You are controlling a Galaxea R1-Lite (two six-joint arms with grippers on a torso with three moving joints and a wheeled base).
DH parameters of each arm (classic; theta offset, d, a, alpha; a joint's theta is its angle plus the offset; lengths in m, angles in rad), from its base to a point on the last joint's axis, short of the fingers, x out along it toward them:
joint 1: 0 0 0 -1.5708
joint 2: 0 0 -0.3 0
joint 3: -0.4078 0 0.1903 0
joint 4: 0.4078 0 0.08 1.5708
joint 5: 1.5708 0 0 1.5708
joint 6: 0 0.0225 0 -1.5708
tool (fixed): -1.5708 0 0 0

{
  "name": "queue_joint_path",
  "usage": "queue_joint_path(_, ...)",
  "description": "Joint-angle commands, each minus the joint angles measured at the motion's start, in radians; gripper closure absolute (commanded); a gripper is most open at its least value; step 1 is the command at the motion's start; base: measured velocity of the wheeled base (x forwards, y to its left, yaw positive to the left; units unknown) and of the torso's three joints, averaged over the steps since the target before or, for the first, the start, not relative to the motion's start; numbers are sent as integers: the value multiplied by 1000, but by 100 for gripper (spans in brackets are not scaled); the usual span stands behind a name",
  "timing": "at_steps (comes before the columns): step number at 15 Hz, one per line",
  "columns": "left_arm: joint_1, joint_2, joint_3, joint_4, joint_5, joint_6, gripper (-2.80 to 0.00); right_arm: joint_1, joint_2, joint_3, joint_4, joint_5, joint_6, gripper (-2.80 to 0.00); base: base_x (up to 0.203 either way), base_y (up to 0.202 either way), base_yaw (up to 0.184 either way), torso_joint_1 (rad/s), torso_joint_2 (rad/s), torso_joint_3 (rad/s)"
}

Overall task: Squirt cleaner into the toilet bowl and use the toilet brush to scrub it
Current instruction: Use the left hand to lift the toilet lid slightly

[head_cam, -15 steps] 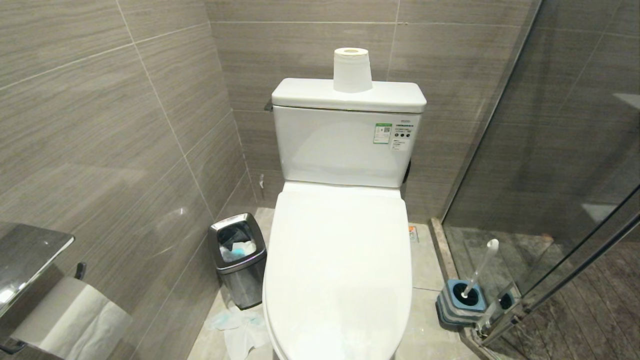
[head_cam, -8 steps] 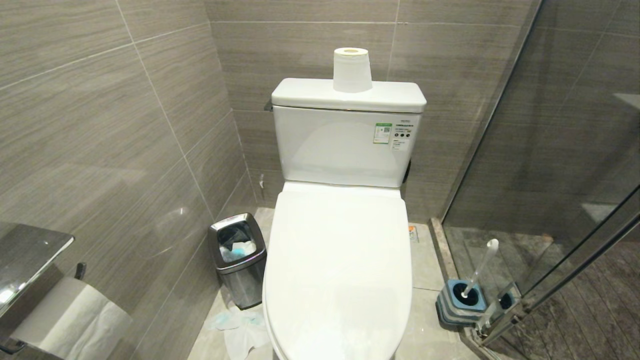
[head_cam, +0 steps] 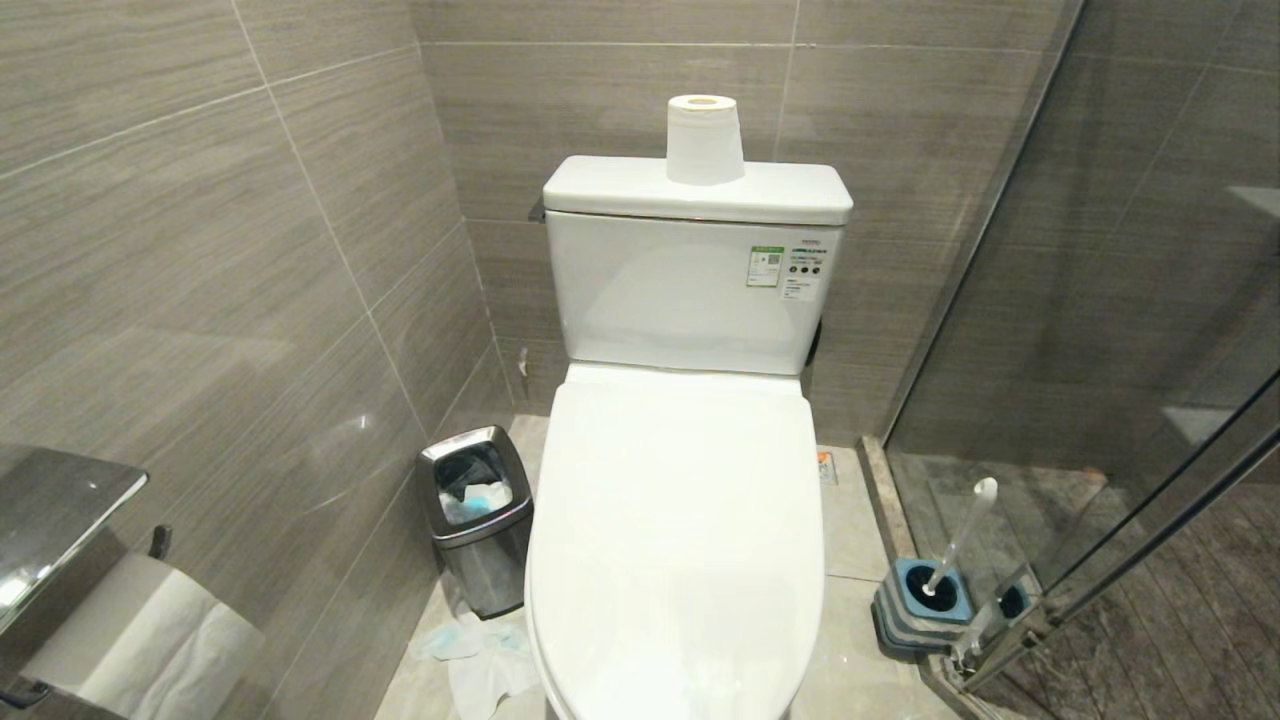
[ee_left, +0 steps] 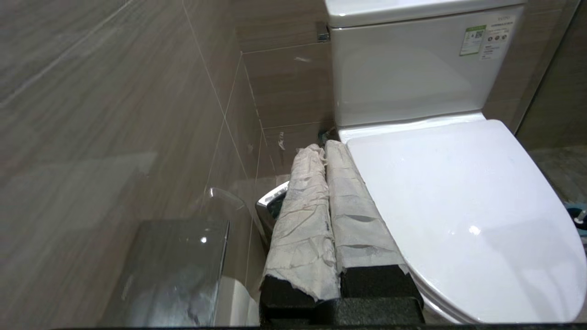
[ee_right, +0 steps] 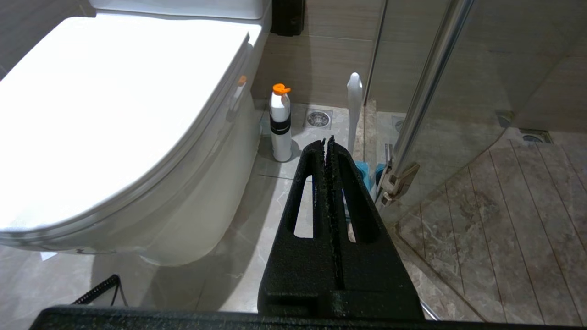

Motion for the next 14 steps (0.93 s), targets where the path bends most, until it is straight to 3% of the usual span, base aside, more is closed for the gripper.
queue_joint_path(1, 0, 129, -61, -15, 0, 2, 0, 0, 1, 2, 0, 0, 0, 0, 0, 0, 0, 0, 0, 0)
queue_joint_path(5, -1, 240, -113, -109, -1, -10, 0, 0, 1, 2, 0, 0, 0, 0, 0, 0, 0, 0, 0, 0)
queue_joint_path(14, -22, 373, -10, -109, 7, -30, 0, 0, 1, 2, 0, 0, 0, 0, 0, 0, 0, 0, 0, 0)
